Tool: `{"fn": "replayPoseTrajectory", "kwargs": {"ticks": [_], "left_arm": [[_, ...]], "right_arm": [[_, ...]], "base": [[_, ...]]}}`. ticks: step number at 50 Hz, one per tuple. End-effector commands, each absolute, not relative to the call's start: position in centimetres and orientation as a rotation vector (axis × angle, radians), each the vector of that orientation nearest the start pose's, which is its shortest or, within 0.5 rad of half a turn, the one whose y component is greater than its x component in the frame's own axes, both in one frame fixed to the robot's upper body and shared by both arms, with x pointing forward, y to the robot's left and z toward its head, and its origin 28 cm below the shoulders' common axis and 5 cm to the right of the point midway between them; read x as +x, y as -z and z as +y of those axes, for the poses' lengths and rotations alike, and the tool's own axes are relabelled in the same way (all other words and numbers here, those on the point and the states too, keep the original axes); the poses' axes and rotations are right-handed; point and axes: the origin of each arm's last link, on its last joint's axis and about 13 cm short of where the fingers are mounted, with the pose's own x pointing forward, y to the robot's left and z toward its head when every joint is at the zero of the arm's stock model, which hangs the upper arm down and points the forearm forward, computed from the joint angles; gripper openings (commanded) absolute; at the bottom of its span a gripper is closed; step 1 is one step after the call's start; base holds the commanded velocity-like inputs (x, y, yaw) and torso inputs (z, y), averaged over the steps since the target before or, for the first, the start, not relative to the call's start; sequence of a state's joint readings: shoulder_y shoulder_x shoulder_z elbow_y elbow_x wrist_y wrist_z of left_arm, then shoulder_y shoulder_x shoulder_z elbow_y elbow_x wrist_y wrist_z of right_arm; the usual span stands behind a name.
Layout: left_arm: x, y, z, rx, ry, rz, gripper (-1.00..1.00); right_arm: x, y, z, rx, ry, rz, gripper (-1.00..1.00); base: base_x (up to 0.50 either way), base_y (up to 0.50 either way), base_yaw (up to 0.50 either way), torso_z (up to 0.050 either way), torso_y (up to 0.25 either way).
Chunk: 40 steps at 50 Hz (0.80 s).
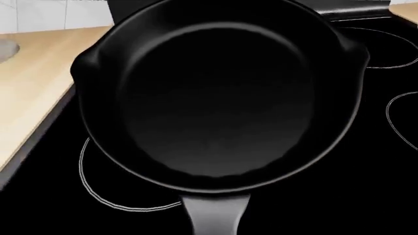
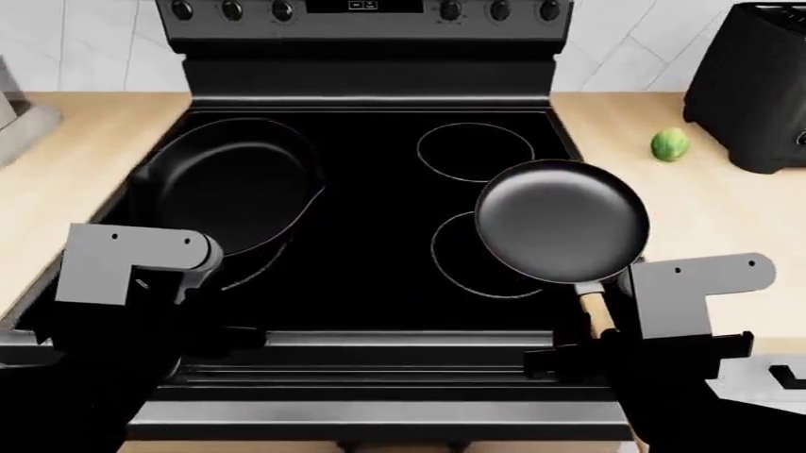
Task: Place both pans onto different burners. Then place the brussel sprout and the sausage on different pans.
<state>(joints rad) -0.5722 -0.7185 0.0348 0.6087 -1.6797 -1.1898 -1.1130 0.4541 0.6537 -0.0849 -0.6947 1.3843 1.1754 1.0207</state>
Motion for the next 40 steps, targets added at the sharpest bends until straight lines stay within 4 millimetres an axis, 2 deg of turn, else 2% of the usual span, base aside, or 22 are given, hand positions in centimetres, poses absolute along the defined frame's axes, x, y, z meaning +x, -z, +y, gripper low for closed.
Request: {"fn": "replayPoseTrajectory", "kwargs": {"ticks": [1,10,21,28,34,40], "left_arm": [[19.4,-21.3,25.3,0.062,-0.027,0.310,-1.00],[19.4,-21.5,25.3,0.059,-0.030,0.310,-1.00],[19.4,-21.5,25.4,0.053,-0.032,0.305,-1.00],[19.5,-21.5,25.4,0.054,-0.035,0.303,-1.00],[19.5,-21.5,25.4,0.051,-0.034,0.303,-1.00],[19.6,-21.6,25.5,0.051,-0.035,0.301,-1.00]], "right_arm": [[19.4,-18.8,-13.3,-0.149,0.089,0.249,-1.00],[19.4,-18.8,-13.2,-0.139,0.088,0.249,-1.00],[19.4,-19.4,-13.6,-0.093,0.108,0.227,-1.00],[19.6,-19.3,-13.7,-0.094,0.115,0.229,-1.00],[19.8,-19.7,-13.9,-0.084,0.129,0.212,-1.00],[20.0,-19.0,-14.2,-0.070,0.126,0.246,-1.00]], "base": [[0.00,0.50,0.00,0.000,0.000],[0.00,0.50,0.00,0.002,0.004],[0.00,0.00,0.00,0.001,0.004],[0.43,0.00,0.00,0.001,0.004],[0.00,0.00,0.00,0.002,0.004],[0.00,0.00,0.00,0.002,0.004]]}}
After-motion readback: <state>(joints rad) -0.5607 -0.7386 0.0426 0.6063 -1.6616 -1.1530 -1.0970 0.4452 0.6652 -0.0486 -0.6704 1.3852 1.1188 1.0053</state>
